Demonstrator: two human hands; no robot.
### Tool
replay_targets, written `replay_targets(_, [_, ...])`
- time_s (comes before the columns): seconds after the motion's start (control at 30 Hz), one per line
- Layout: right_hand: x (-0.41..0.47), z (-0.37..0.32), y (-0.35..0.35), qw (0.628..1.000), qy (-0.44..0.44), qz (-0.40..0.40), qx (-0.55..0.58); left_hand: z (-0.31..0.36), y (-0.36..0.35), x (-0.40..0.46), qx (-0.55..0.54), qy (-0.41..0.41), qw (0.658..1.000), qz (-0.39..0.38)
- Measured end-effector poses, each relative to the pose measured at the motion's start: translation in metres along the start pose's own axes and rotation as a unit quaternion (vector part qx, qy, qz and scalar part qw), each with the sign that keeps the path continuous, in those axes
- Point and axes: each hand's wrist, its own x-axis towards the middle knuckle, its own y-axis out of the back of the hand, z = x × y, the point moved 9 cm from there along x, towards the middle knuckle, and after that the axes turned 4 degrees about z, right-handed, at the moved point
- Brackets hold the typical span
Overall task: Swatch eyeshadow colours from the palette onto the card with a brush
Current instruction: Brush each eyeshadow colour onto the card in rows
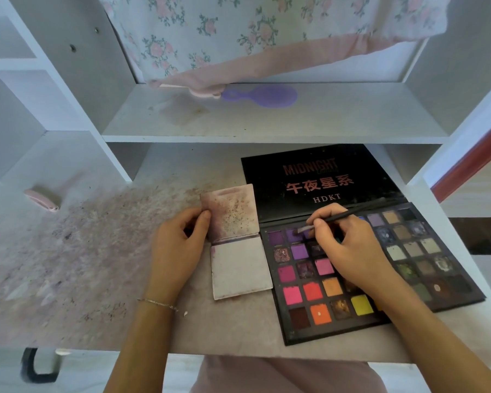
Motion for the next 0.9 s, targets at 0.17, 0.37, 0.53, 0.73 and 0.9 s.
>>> replay_targets(0.17, [-0.001, 0.003, -0.006, 0.999, -0.01, -0.031, -0.005, 0.001, -0.001, 0.001, 0.007, -0.007, 1.0, -0.003])
replay_targets(0.37, [-0.001, 0.003, -0.005, 1.0, -0.015, -0.028, 0.001, 0.0, -0.001, 0.001, 0.008, -0.002, 1.0, -0.005])
replay_targets(0.53, [0.0, 0.005, 0.0, 1.0, -0.021, -0.004, 0.003, 0.0, -0.001, 0.0, 0.001, -0.003, 1.0, -0.004])
replay_targets(0.73, [0.002, 0.009, 0.005, 0.997, -0.052, 0.007, 0.054, -0.001, -0.002, 0.001, 0.001, 0.004, 1.0, -0.009])
replay_targets(0.9, [0.005, -0.005, -0.003, 0.992, -0.05, 0.003, 0.117, 0.0, -0.002, 0.002, -0.002, 0.001, 1.0, -0.009])
